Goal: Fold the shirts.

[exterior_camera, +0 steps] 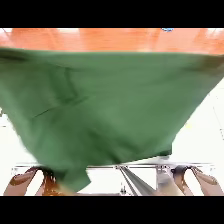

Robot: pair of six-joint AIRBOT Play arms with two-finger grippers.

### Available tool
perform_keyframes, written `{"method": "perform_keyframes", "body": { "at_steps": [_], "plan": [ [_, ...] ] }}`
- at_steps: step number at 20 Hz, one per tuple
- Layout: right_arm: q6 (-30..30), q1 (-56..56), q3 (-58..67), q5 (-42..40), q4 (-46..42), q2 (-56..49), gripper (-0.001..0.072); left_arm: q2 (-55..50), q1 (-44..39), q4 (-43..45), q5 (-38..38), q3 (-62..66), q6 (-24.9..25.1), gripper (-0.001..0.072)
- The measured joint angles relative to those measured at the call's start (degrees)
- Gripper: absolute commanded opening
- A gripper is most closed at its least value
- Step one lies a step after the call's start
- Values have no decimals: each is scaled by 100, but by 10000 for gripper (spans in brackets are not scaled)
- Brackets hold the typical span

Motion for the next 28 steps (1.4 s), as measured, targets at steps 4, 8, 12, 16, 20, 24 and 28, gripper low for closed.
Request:
{"method": "perform_keyframes", "body": {
  "at_steps": [4,8,12,16,20,24,28],
  "plan": [
    [-527,4,-380,-697,514,-1453,21,-1762,-227,-673,859,-160,262,17],
    [-907,13,44,-1390,1182,-3250,21,-3670,-483,-990,1318,695,339,17],
    [-940,216,1134,-1698,1523,-4942,21,-5171,-682,-1071,1471,1620,83,17],
    [-708,483,2033,-1814,1419,-5984,21,-5921,-789,-1106,1493,2033,-142,17],
    [-496,588,2393,-1709,1134,-6367,22,-6153,-789,-1143,1327,2159,-225,17],
    [-461,474,2496,-938,927,-6435,22,-6212,-695,-1132,518,2188,26,17],
    [-330,442,2430,-24,293,-6422,22,-6238,-544,-841,-581,2188,323,17]
  ]
}}
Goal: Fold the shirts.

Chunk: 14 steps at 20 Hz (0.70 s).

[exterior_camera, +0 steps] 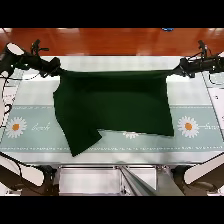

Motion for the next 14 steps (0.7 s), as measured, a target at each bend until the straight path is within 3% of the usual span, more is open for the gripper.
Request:
{"method": "perform_keyframes", "body": {
  "at_steps": [7,8,9,10,14],
  "plan": [
    [136,55,-553,389,-592,0,43,-136,55,389,-1078,-142,210,24],
    [142,57,-601,396,-610,0,224,-162,55,404,-1152,-155,229,171],
    [170,59,-640,385,-638,0,411,-179,52,431,-1185,-164,227,457],
    [192,59,-667,387,-658,4,414,-192,48,437,-1220,-170,216,508],
    [306,-44,-728,546,-787,90,414,-83,98,494,-1508,-210,181,506]
  ]
}}
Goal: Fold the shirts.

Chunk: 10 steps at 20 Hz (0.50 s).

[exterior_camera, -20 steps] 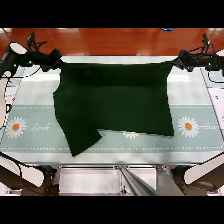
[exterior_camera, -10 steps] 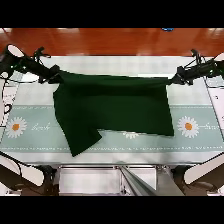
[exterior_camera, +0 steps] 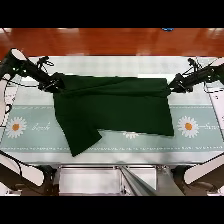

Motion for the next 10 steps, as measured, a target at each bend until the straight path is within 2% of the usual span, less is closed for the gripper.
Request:
{"method": "perform_keyframes", "body": {
  "at_steps": [4,7,10],
  "plan": [
    [68,-431,-743,-63,-367,669,414,769,372,179,-76,-730,164,506],
    [-11,-896,-2264,-776,-293,1679,414,1777,1084,221,341,-2216,229,506],
    [-468,-1364,-4120,-1552,372,2758,414,2824,1910,-339,1032,-4124,299,506]
  ]
}}
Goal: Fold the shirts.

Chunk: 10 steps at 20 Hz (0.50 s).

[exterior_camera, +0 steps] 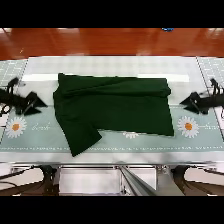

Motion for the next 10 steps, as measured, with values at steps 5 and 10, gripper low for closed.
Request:
{"method": "perform_keyframes", "body": {
  "at_steps": [5,10],
  "plan": [
    [-625,-267,-1794,-463,798,1104,413,885,549,-750,756,-2157,352,507],
    [-811,-313,-2238,-404,1058,1561,413,1036,-37,-1480,1110,-2957,612,502]
  ]
}}
